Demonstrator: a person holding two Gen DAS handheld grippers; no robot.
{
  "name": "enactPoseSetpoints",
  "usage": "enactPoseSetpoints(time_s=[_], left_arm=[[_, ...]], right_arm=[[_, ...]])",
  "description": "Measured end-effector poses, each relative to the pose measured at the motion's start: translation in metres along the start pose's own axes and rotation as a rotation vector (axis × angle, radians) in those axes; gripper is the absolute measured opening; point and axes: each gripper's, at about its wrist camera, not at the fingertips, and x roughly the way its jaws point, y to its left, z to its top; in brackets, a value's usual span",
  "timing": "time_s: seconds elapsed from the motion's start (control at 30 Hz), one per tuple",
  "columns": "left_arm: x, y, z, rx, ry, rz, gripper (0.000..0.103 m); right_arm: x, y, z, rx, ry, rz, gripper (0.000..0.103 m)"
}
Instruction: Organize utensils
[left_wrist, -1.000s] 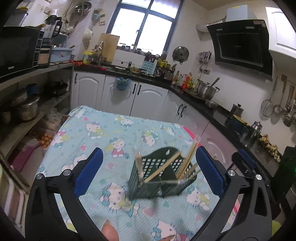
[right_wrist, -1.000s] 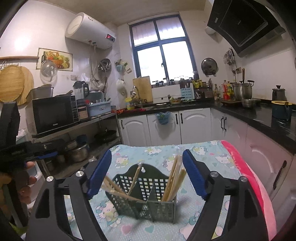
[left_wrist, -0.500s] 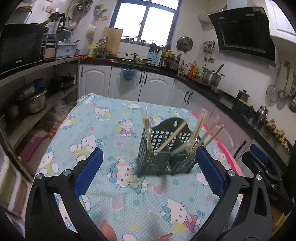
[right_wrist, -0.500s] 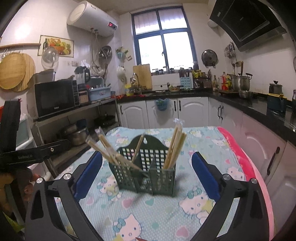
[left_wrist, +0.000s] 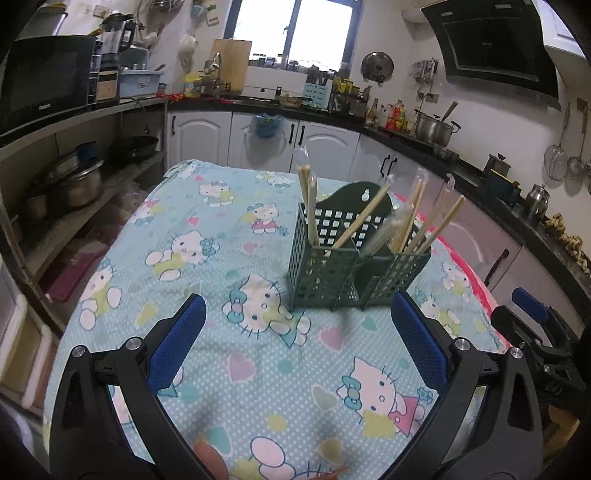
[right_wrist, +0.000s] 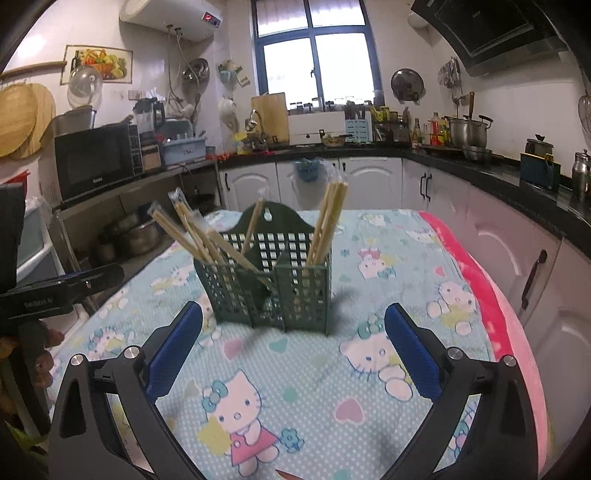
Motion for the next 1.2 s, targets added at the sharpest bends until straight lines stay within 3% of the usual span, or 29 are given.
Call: enactPoseSetpoints(time_s=[0.3,0.7,1.2], left_arm=[[0.0,-0.007,-0.022,0.034,-0.024,0.001,0.092],[-0.009,-0.017,-0.042,0.056,-0.14,-0.028,0.092],[-0.007,-0.016,-0.048,0.049,-0.158,-0.028,0.092]], right_arm=[[0.003,0.007,-0.027,-0.036,0.022,-0.01,0.096],[-0.017,0.01,-0.041,-0.082,-0.167,-0.087,0.097],[-0.012,0.008,-0.049,-0.054,-0.155,-0.091,0.097]])
